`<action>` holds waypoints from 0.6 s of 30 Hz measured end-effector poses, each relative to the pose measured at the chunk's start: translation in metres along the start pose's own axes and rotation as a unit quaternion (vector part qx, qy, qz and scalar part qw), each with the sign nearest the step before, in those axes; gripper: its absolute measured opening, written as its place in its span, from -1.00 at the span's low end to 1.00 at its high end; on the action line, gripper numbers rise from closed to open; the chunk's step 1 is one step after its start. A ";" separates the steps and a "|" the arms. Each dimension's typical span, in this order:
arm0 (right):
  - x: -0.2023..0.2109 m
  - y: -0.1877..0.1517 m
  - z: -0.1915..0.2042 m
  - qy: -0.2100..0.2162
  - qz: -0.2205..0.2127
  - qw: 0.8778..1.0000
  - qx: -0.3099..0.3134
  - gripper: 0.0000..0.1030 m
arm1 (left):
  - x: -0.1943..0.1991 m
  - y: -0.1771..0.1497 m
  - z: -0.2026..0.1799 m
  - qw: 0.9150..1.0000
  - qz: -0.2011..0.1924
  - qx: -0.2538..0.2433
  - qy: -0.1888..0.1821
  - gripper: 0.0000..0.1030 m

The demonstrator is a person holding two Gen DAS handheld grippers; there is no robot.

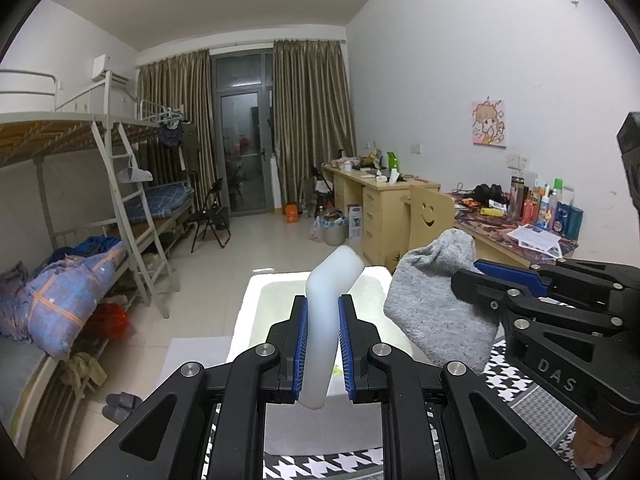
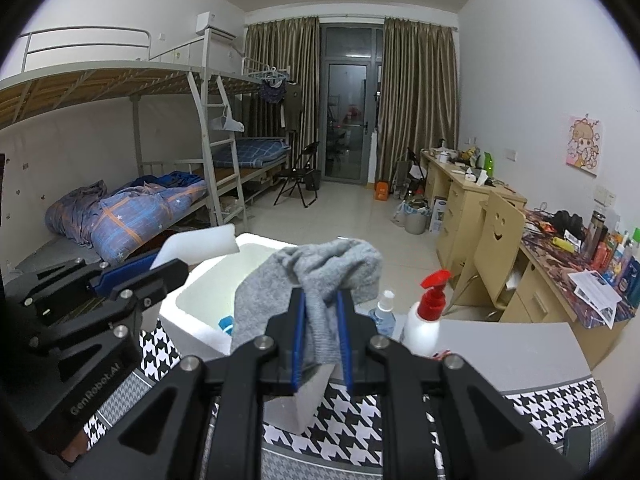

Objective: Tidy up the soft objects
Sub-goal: 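Lower the foam tube into the box and open the left tool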

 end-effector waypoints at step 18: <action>-0.020 0.005 -0.004 -0.004 0.014 1.000 -0.007 -0.63 | -0.048 0.005 0.013 0.999 0.043 0.007 -0.008 -0.66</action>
Point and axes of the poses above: each gripper's, at about its wrist camera, not at the fingertips, and x roughly against the way its jaws point, z to its left, y to its top, the point moved 2 cm from there along -x, roughly the way its jaws point, and after that the axes turned 8 degrees about x, right-handed, at the moved point
